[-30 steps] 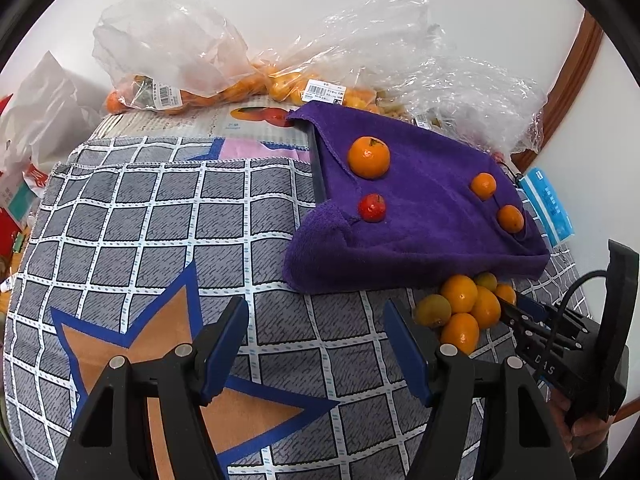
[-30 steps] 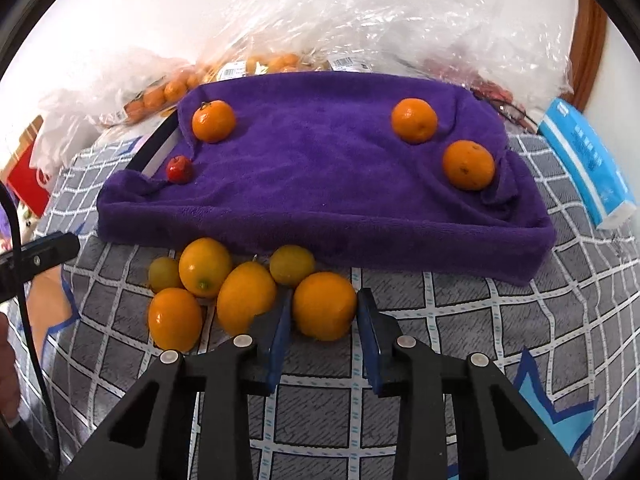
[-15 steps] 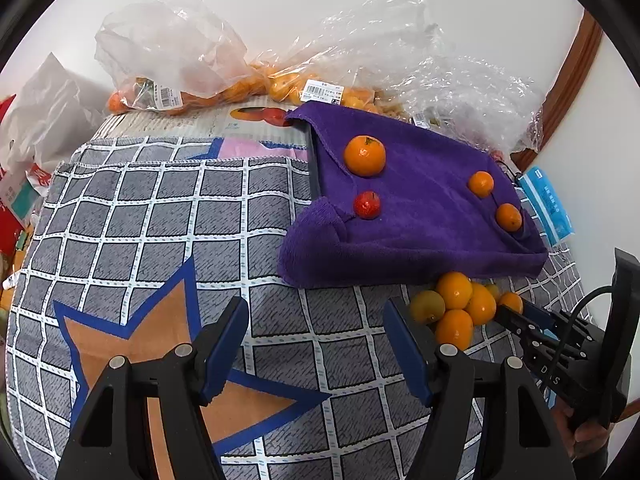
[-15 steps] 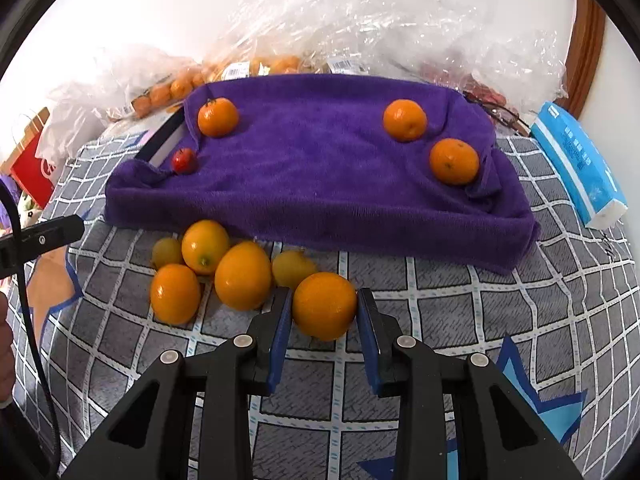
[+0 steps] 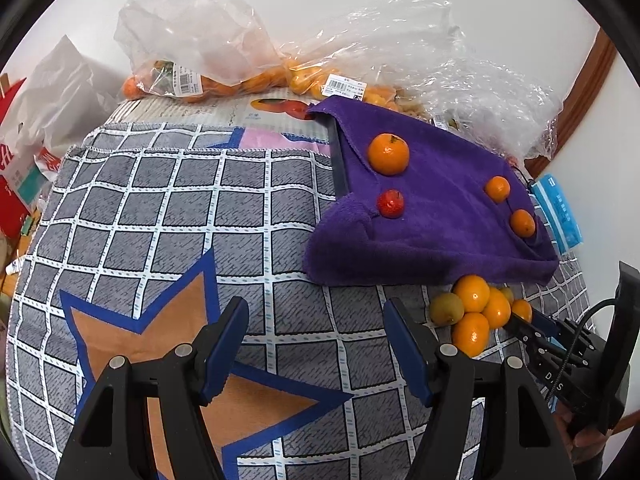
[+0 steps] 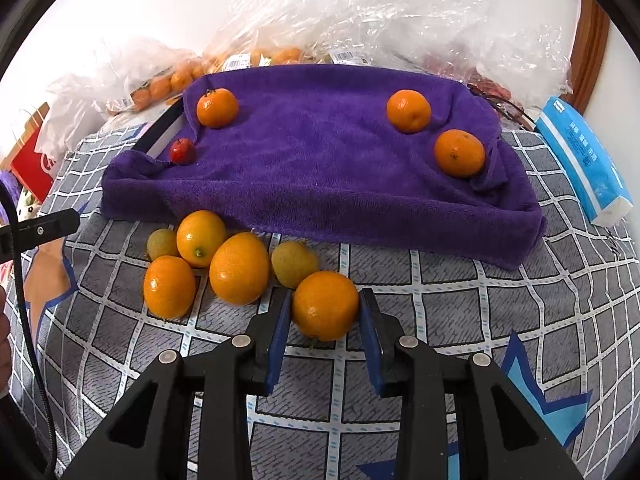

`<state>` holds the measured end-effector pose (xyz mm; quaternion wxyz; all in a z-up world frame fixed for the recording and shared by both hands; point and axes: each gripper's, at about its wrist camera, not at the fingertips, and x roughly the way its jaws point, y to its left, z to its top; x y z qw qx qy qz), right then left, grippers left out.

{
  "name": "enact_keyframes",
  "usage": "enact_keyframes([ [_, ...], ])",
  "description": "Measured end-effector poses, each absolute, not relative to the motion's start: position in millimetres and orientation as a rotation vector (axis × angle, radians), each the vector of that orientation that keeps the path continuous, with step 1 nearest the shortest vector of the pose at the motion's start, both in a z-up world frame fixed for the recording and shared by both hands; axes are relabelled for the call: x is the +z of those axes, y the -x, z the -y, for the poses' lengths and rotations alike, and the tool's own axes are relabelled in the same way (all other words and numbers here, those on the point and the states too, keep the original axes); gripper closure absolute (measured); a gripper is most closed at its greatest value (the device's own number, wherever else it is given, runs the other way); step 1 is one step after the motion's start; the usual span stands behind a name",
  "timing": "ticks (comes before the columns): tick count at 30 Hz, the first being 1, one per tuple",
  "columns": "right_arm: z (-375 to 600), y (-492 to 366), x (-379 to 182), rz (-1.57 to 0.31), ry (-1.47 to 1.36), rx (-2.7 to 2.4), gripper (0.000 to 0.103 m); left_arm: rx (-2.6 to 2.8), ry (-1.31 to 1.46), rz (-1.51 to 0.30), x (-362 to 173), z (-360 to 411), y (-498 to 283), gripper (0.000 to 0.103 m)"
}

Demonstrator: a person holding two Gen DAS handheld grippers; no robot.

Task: Organize fruits
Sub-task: 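Grasp the yellow fruit with the left tool while the right tool holds its orange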

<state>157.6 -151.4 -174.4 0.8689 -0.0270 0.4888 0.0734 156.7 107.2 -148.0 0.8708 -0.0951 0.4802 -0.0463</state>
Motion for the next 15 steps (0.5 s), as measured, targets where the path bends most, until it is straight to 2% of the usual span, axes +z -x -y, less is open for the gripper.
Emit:
enact_keyframes([
  [12, 169, -146, -163, -0.983, 0.049, 0.157, 0.071, -0.207, 0.169, -1.021, -151, -64, -162, 0.037],
  [15, 178, -143, -159, -0.972, 0.049, 0.152, 0.071, -0.246, 0.163, -1.04, -156, -47, -165, 0.045],
])
